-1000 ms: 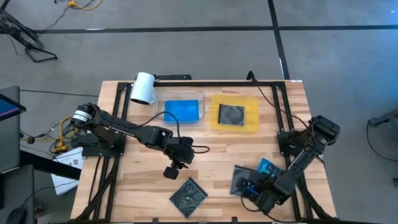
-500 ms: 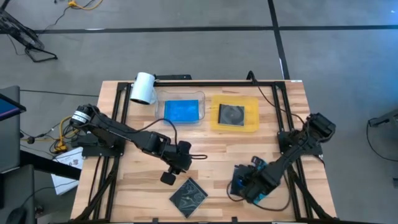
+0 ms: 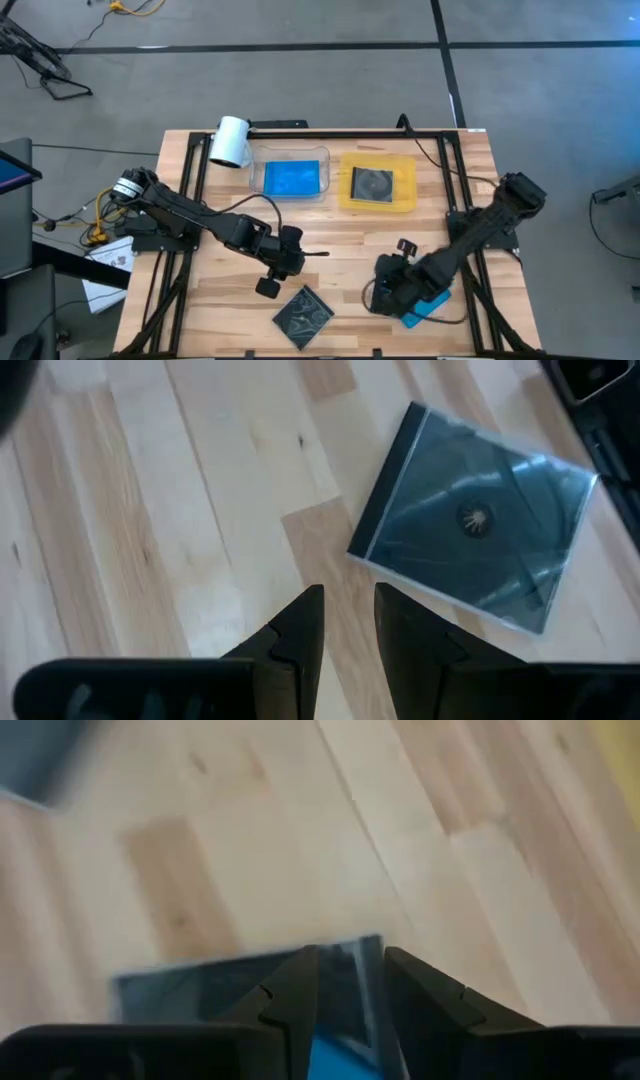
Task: Pick & place jewel cases by type
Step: Move the CD cases to the center of the table
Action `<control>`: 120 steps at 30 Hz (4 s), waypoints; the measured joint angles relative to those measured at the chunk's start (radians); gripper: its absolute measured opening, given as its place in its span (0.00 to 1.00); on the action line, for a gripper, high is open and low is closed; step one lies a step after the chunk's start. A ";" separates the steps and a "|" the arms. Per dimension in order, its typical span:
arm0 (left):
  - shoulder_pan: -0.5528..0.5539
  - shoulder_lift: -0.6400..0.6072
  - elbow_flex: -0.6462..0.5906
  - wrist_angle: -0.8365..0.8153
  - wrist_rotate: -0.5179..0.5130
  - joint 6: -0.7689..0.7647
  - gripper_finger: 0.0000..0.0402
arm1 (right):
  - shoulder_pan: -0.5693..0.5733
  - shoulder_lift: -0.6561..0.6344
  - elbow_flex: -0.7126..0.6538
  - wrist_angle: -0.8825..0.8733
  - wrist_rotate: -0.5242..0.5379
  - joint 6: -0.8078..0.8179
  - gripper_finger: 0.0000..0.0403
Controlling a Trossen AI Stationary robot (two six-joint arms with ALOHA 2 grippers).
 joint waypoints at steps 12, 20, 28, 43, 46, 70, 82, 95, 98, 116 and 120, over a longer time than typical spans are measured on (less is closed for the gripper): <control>0.002 -0.008 0.001 0.024 -0.029 0.034 0.21 | 0.179 0.005 -0.006 -0.078 -0.302 0.328 0.28; 0.003 -0.008 0.001 0.036 -0.050 0.035 0.21 | 0.250 0.026 -0.029 -0.087 -0.380 0.491 0.28; 0.003 -0.008 0.001 0.053 -0.050 0.035 0.21 | 0.242 0.025 -0.138 0.044 -0.381 0.523 0.28; 0.003 -0.008 0.001 0.057 -0.050 0.037 0.21 | 0.044 0.026 -0.153 0.128 -0.298 0.165 0.28; 0.003 -0.008 0.001 0.052 -0.050 0.035 0.21 | -0.028 0.027 -0.154 0.180 -0.296 0.038 0.28; -0.045 -0.007 0.000 -0.006 0.012 -0.116 0.21 | -0.173 -0.041 -0.154 0.408 -0.083 -0.476 0.28; -0.240 0.003 -0.259 0.493 0.141 -0.416 0.21 | -0.116 0.008 -0.154 0.684 -0.066 -0.737 0.28; -0.361 0.005 -0.291 0.570 -0.005 -0.470 0.21 | -0.163 0.008 -0.154 0.723 -0.070 -0.758 0.28; -0.364 0.038 -0.291 0.569 -0.004 -0.473 0.21 | -0.162 0.008 -0.154 0.758 -0.090 -0.788 0.28; -0.364 0.218 -0.265 0.653 0.124 -0.497 0.21 | -0.165 0.008 -0.154 0.755 -0.093 -0.797 0.28; -0.361 0.274 -0.264 0.666 0.164 -0.524 0.21 | -0.165 0.007 -0.154 0.748 -0.093 -0.797 0.28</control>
